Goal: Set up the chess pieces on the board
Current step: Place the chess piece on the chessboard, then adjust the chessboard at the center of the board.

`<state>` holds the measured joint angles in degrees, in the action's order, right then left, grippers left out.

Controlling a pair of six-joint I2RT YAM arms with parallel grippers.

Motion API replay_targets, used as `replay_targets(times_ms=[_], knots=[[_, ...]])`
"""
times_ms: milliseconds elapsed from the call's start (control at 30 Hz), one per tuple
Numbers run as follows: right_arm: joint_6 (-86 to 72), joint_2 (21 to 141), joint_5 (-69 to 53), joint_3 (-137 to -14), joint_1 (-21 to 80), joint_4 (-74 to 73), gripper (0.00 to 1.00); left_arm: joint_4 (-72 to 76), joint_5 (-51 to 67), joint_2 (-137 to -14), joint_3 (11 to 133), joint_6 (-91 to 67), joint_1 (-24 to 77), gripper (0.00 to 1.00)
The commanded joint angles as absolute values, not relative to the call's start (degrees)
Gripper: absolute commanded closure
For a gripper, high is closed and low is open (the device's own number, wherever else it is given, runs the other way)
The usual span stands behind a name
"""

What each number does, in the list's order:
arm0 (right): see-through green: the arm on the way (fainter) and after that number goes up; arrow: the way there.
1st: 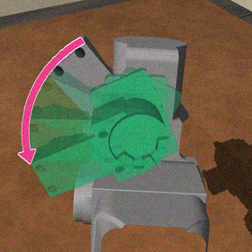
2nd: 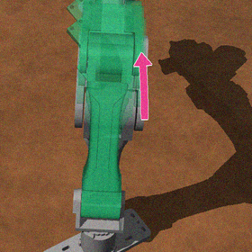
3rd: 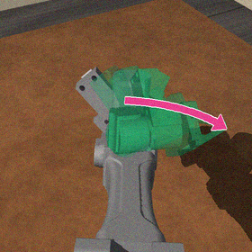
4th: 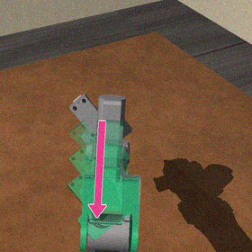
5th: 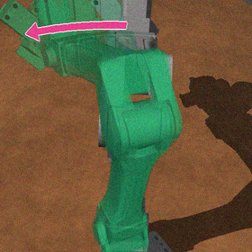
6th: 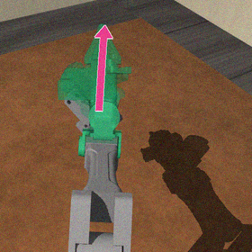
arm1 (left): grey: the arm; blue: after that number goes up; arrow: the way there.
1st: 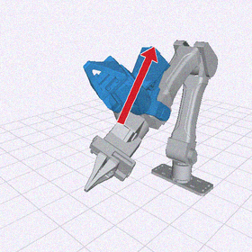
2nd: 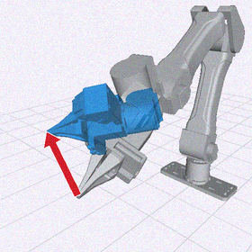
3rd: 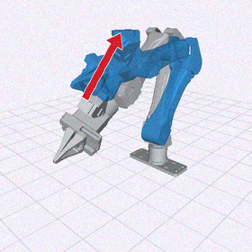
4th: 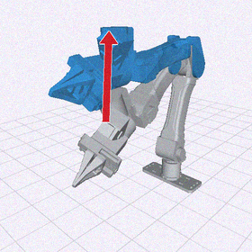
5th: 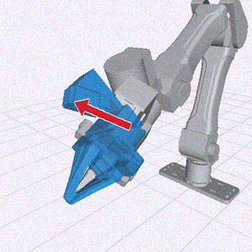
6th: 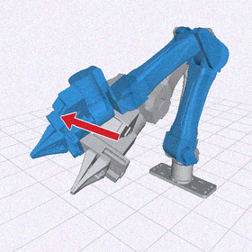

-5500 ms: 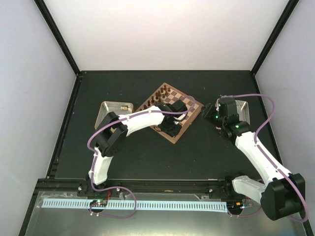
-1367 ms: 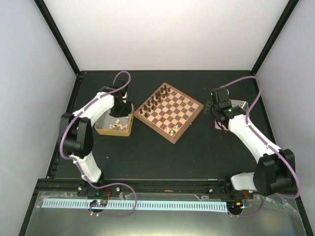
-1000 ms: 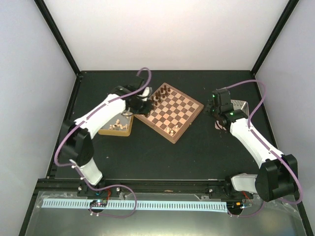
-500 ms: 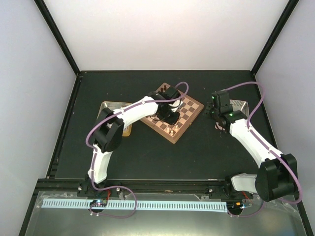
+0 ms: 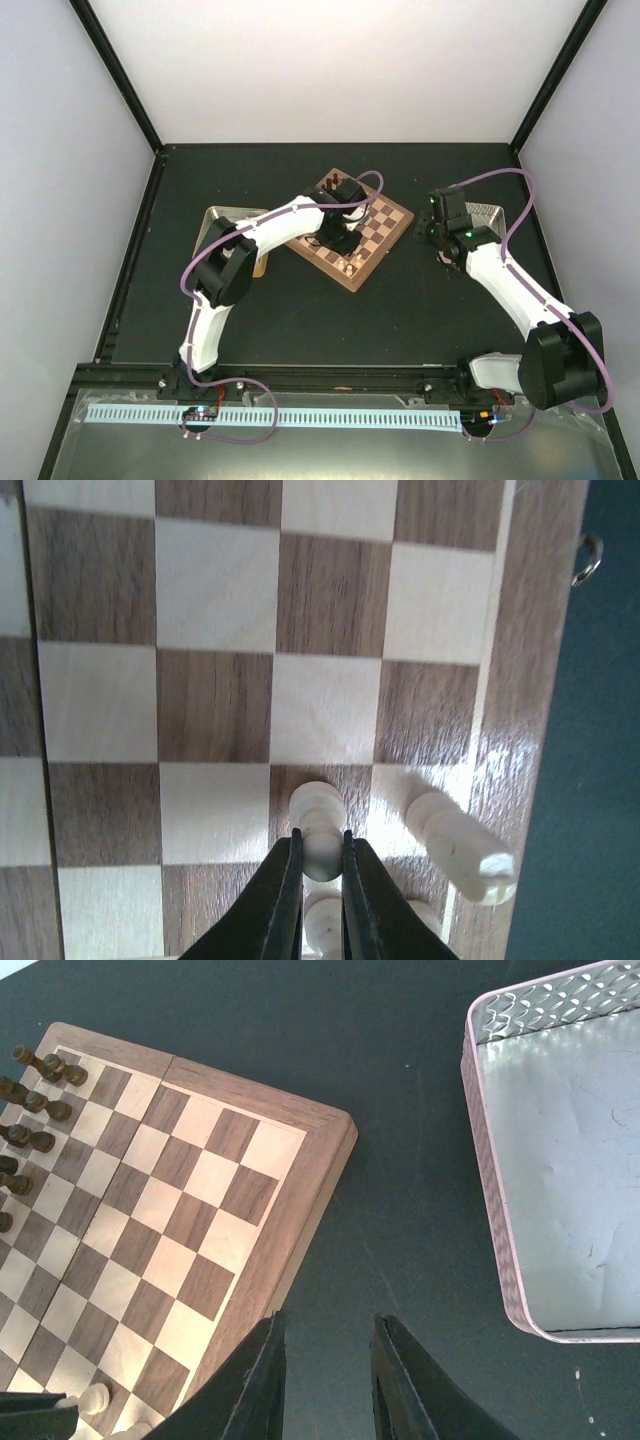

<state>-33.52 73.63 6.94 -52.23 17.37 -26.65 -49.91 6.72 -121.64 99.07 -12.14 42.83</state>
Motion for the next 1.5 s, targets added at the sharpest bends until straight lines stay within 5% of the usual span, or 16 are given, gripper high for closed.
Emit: replay_targets(times_ms=[0,767,1167,1467], knots=[[-33.5,74.0,6.9,-51.8,17.6,-26.7,0.74,-51.8,5.7,-120.9,97.8,-10.9,43.2,0.93],[-33.0,78.1,5.6,-56.0,17.5,-27.2,0.62,-53.5,5.2,-115.1,104.5,-13.8,40.7,0.56],[-25.8,100.2,-0.9,-76.2,16.8,-29.5,0.33,-45.9,-0.3,-96.2,80.5,-23.9,23.3,0.46],[-23.3,118.8,-6.0,-95.2,13.1,-35.1,0.27,-44.4,1.1,-90.3,68.0,-24.9,11.1,0.43]])
